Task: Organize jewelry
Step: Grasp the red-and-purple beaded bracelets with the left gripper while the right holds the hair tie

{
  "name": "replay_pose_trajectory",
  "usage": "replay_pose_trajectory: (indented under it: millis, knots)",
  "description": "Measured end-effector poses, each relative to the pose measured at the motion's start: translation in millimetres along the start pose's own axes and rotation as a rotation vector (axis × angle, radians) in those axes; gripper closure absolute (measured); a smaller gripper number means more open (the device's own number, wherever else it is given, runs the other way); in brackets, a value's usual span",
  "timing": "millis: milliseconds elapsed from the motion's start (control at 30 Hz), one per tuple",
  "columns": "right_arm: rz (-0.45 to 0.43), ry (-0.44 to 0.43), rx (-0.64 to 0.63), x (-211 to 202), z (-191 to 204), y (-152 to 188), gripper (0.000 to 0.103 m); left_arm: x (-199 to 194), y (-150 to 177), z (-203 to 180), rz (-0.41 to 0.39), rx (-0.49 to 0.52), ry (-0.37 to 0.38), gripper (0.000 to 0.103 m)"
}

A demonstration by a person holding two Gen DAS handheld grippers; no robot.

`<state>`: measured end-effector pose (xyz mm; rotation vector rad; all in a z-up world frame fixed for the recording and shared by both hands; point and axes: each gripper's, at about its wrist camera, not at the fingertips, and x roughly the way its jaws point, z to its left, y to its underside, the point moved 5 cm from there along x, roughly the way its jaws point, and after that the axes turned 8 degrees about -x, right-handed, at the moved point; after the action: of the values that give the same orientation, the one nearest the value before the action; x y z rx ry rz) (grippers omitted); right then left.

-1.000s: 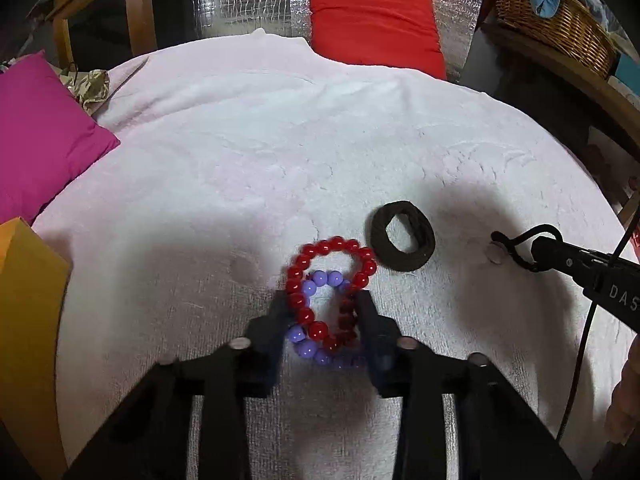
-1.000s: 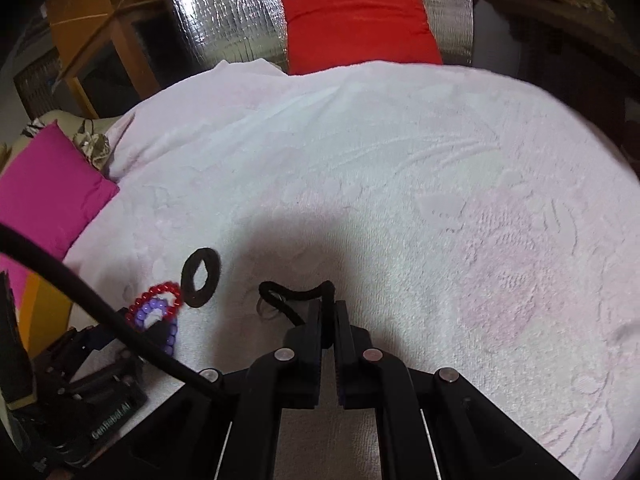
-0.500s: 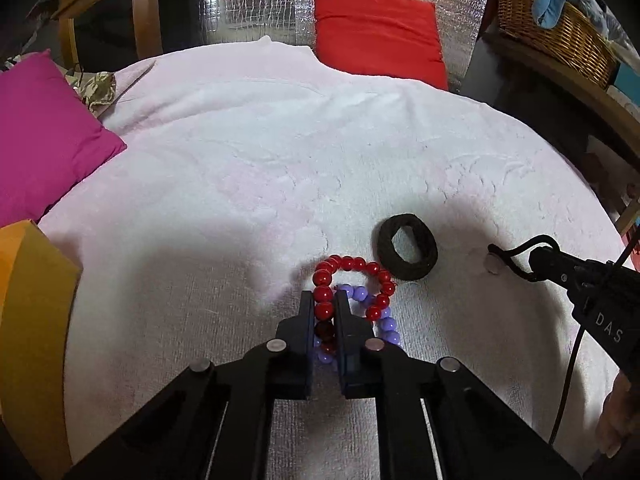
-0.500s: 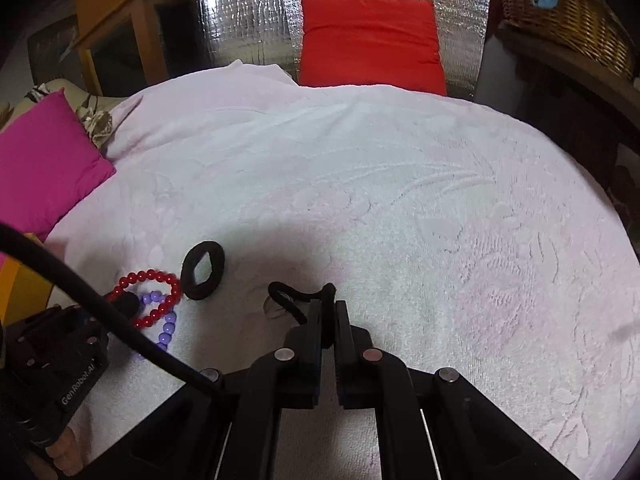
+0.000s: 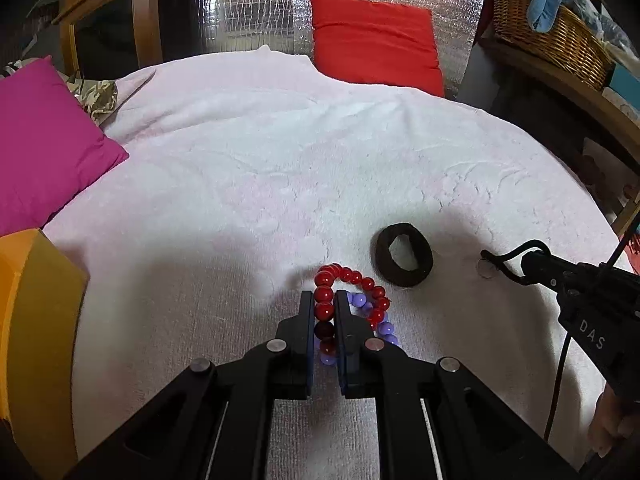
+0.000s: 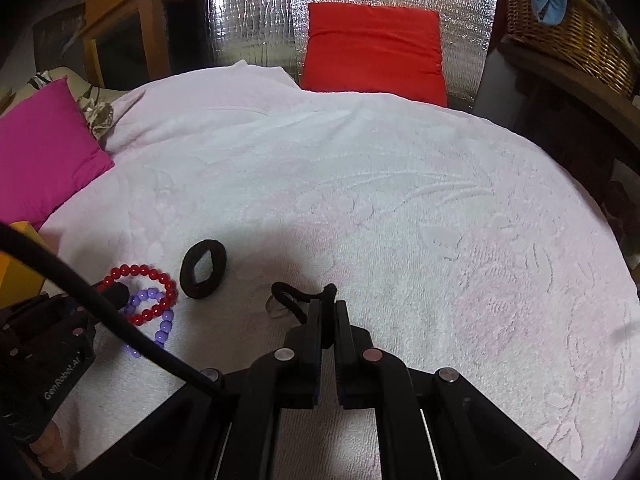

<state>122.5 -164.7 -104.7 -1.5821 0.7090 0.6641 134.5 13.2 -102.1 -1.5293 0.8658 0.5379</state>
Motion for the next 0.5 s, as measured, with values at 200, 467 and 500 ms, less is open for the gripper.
replay_pose_trajectory:
  millis: [200,467,500]
  knots:
    - [0.001,0.005,0.001,1,0,0,0.097,-6,-2,0,-0.015,0.0,0.005,0.093]
    - [-0.001,0.018,-0.008,1,4,0,0.097,-12,-4,4,-0.031,-0.004,0.0,0.093]
    - [-0.003,0.02,-0.01,1,5,0,0.097,-13,-5,4,-0.034,-0.005,-0.002,0.093]
